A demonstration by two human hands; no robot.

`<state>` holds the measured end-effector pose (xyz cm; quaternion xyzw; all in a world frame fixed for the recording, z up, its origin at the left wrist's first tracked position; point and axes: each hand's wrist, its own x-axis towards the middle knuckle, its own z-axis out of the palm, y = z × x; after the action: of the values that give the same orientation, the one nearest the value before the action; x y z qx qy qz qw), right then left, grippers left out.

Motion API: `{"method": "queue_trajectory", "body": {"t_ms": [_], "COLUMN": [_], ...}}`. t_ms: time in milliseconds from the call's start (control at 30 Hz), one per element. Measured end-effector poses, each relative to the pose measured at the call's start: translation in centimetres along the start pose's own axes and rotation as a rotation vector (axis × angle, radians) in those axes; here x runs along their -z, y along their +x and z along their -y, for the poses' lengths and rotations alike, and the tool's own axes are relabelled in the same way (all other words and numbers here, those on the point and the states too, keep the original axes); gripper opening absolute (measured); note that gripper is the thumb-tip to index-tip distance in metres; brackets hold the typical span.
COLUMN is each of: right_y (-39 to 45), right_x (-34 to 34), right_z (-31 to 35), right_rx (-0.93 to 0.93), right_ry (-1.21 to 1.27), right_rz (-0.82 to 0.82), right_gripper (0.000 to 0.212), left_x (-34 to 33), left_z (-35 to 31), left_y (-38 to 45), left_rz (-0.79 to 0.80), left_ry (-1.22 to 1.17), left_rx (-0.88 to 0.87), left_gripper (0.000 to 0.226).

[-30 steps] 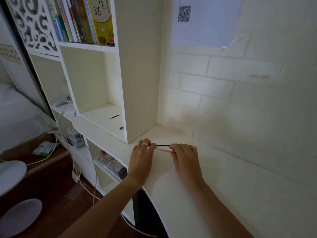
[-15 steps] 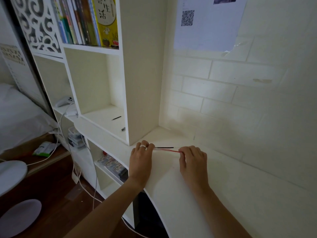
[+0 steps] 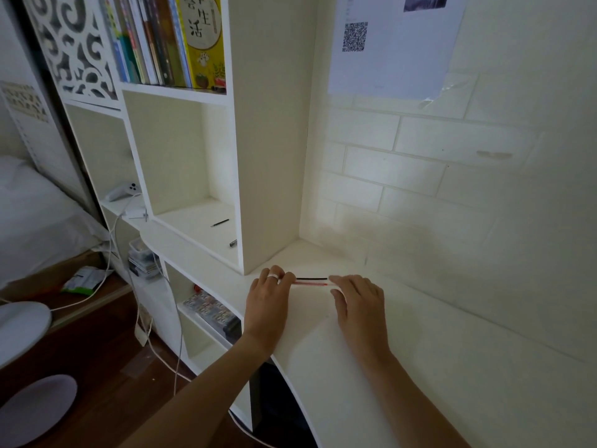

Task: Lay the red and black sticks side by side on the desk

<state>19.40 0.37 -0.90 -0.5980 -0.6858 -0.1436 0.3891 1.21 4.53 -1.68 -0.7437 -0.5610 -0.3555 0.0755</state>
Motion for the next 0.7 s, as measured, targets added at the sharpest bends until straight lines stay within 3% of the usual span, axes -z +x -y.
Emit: {"method": "queue_trajectory", "body": {"t_ms": [67,267,433,600,700], "right_y": [0.05,0.09,0.05,0.07,0.07], "right_x": [0.07,0.10,0.12,-0.08,-0.16], "right_z": [0.18,0.41,0.48,0.41,0.36], "right_rx": [-0.029,0.010,-0.037,0.004,0.009], "right_ry": [0.001,0.005,0.033,0.009,0.029], "right_rz": [-0.009,-0.023,-0.046,-0.021,-0.019], "right_gripper": [0.035,0.009,0.026,0.010,0.013], "left_x": [0.01,-0.05,-0.15,-0.23,-0.29], "left_z": [-0.01,-0.03,0.01,0.07,0.11], "left_y": [-0.01,-0.05,-0.09,-0.03,0.02], "left_rz": [0.001,0.002,0.019,0.017,0.019], "left_ry": [-0.008,-0.005,0.000,0.010,0.016], "left_rx": [0.006,-0.011,-0.003,-0.018,-0.029], "left_gripper": [0.029,0.029,0.030,0.028,0.028]}}
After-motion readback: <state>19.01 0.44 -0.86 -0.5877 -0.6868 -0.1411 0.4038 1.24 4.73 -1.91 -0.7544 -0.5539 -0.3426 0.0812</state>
